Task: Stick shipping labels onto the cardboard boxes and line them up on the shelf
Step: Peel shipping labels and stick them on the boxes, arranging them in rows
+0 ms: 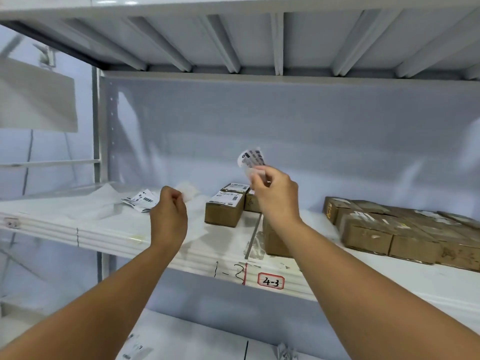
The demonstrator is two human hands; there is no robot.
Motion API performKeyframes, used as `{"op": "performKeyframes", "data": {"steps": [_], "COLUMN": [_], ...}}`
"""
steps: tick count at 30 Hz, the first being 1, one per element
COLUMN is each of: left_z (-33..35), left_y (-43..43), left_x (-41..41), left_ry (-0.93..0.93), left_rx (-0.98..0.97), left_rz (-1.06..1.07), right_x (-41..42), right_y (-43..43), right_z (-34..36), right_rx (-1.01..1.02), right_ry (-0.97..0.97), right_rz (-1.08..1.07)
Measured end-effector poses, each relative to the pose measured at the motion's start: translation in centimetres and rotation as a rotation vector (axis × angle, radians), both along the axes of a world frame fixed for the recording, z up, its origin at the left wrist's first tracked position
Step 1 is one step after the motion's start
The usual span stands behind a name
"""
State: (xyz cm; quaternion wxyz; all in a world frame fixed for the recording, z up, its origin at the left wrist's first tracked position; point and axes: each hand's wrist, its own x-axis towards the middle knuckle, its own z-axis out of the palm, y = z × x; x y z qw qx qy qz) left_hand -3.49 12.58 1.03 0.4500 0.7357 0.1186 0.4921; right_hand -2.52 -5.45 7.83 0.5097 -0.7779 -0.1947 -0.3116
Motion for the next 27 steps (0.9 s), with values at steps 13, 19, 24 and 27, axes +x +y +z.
{"op": "performKeyframes", "data": {"steps": [13,19,24,27], "left_z": [-1.1,-3.1,-2.4,-2.1], "left_y": [14.2,18.5,18.1,18.0], "left_x": [2.7,3.4,3.0,3.3], "left_ry": [0.294,0.434,0.754,0.826], "left_rx": [0.142,0.234,0.583,0.658], "left_rz": [0.288,0.35,0.492,0.539], "right_x": [3.3,4.9,5.8,6.2], "right_y": [13.0,17.4,19.4,19.9], "right_z": [-3.6,-6.1,-7.2,-8.0], "right_rx": [-0.201,-0.247,-0.244,-0.283], "right_ry": [0.13,0.176,0.199,0.208], "right_rz": [0.142,0.258,0.283,0.277]}}
